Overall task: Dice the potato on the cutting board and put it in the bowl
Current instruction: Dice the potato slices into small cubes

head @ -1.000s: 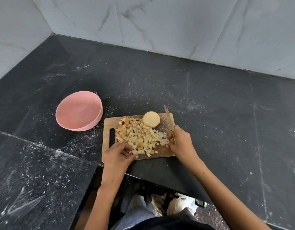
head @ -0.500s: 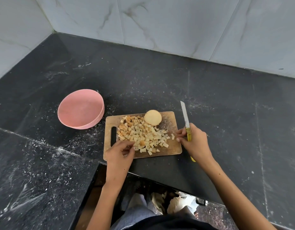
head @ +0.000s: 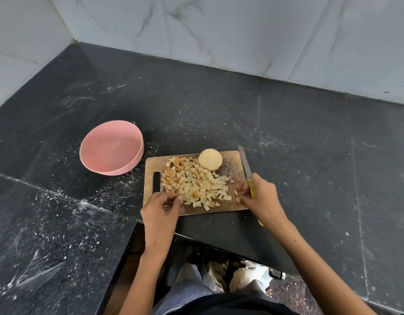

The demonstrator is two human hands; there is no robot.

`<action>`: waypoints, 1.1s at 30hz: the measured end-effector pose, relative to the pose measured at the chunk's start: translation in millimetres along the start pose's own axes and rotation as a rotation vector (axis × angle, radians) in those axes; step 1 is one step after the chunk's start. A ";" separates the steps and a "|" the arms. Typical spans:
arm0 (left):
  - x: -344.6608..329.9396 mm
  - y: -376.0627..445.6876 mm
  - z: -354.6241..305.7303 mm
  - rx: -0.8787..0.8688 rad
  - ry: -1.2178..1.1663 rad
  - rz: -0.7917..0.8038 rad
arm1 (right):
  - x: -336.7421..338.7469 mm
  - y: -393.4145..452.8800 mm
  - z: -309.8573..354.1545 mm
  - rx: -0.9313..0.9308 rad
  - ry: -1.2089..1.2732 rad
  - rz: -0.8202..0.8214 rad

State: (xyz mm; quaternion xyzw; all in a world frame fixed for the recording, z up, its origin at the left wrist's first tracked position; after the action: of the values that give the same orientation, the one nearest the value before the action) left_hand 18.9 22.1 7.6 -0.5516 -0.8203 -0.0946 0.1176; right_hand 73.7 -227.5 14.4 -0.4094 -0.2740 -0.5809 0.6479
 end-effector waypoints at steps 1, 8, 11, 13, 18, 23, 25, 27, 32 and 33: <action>0.3 0.0 0.8 0.007 0.000 -0.009 | -5.9 -1.3 1.6 -0.010 0.001 0.019; 4.6 1.8 4.1 0.053 -0.007 -0.040 | -30.3 -7.7 19.4 0.025 -0.008 -0.030; 5.2 3.1 8.1 0.080 -0.021 -0.045 | -28.9 -8.8 16.1 0.037 0.026 -0.025; 5.2 4.4 10.6 0.097 -0.030 -0.053 | -21.9 -6.9 13.5 0.032 0.046 -0.035; 11.7 5.2 12.2 0.124 -0.048 -0.127 | -2.7 8.4 12.8 -0.013 -0.003 -0.159; 13.9 5.6 15.4 0.142 -0.031 -0.129 | -18.6 23.7 28.6 0.010 -0.100 -0.035; 12.4 6.3 15.3 0.145 -0.025 -0.114 | -23.2 26.4 33.7 0.005 -0.032 0.016; 11.5 6.6 14.8 0.145 -0.032 -0.101 | -24.9 27.8 37.4 -0.002 0.031 0.052; 12.6 5.8 10.2 0.118 -0.025 -0.093 | -12.8 21.1 42.9 0.041 0.099 0.059; 12.7 5.4 8.9 0.111 -0.023 -0.093 | -7.2 20.8 37.4 0.026 0.111 0.026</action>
State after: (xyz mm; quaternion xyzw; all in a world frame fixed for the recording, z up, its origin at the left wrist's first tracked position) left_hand 18.5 37.8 3.0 -0.5067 -0.8503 -0.0481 0.1338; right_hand 97.3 -192.2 23.2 -0.3715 -0.2397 -0.5907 0.6749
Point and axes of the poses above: each hand's wrist, its own y-axis towards the middle knuckle, its own x-axis out of the back of the hand, z = x × y, the point moved 7 cm from there along y, towards the middle knuckle, and after that the axes turned 14 degrees about -y, right-handed, at the moved point
